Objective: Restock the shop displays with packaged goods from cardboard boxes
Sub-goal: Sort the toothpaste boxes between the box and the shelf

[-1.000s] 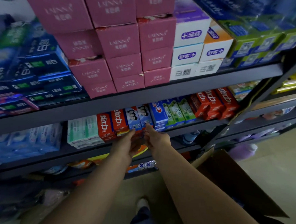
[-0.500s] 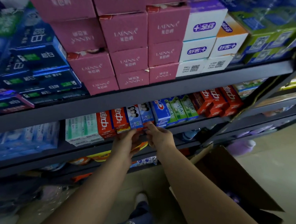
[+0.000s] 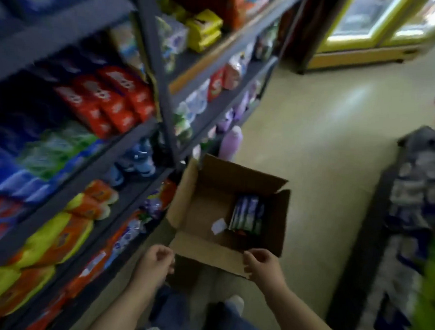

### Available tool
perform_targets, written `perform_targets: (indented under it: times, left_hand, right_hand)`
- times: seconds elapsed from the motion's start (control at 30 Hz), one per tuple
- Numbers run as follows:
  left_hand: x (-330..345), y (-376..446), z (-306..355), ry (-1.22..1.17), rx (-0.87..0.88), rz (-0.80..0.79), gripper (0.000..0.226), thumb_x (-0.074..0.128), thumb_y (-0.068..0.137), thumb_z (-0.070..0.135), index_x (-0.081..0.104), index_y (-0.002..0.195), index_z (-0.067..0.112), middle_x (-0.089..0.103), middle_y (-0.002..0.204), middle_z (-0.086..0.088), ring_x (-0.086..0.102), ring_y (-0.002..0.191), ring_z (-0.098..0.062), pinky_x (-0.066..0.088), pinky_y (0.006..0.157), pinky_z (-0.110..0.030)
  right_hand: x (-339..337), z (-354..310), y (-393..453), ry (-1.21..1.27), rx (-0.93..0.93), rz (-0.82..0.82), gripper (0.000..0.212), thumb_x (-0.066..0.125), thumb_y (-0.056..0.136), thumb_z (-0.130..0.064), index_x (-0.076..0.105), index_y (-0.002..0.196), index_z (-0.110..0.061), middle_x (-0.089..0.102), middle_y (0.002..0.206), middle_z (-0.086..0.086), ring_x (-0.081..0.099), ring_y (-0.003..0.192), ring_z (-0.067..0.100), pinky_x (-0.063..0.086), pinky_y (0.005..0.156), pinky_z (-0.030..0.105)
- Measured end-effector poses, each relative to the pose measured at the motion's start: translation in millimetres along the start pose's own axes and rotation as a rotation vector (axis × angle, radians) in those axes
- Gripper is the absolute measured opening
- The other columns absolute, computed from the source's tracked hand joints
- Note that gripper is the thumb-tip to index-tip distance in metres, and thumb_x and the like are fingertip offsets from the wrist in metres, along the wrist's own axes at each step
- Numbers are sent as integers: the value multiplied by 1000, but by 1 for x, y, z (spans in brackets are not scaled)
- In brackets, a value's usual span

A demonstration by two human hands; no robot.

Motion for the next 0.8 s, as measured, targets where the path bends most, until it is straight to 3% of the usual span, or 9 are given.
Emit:
perform_targets:
  times: [0.23,0.43,0.53,0.6,0.7,0.8]
  left_hand:
    - [128,86,3,200,73,-189,13,51,96,13,57,85,16,62,84,-6,59,72,-18,45,64,-28]
    - [204,227,-37,342,133,-243,6,53,94,14,58,92,13,63,89,-6,59,71,-16,46,66,-28]
    - [240,308,-59,386,165,-250,6,52,95,11,57,97,8,60,86,-8,56,66,-14,41,58,-23]
    - [265,361,-74,407,164,-262,4,51,94,10,55,92,12,58,80,-6,53,67,-15,41,55,-22]
    - [300,427,-96,400,137,-332,4,49,96,11,51,93,13,54,76,-4,49,62,-14,38,46,-16]
    - [328,469,-106,342,108,-392,4,51,97,17,49,99,14,52,80,-4,49,64,-12,38,49,-18]
  right_hand:
    - [-39,81,107,8,115,131,28,60,93,-28,58,116,-12,65,98,6,63,84,17,50,67,25]
    - [6,129,246,-77,76,174,43,59,93,-30,50,132,-14,59,120,3,56,99,13,47,76,24]
    - [30,156,328,-82,53,173,51,61,92,-27,42,138,-15,55,132,5,54,118,20,49,95,32]
    - [45,177,385,-84,9,191,57,63,90,-23,38,141,-16,50,137,4,49,127,21,43,103,35]
    - [70,210,463,-95,-31,259,63,67,86,-21,36,141,-21,46,140,2,45,131,21,41,107,40]
    - [86,232,522,-163,-51,346,64,71,82,-26,41,138,-20,46,139,6,46,128,22,42,106,43]
Point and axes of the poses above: each hand's wrist, its own y-axis towards the middle knuckle, its own x-axis out of the palm, z = x × y, the point moved 1 cm from there along y, towards the middle knuckle
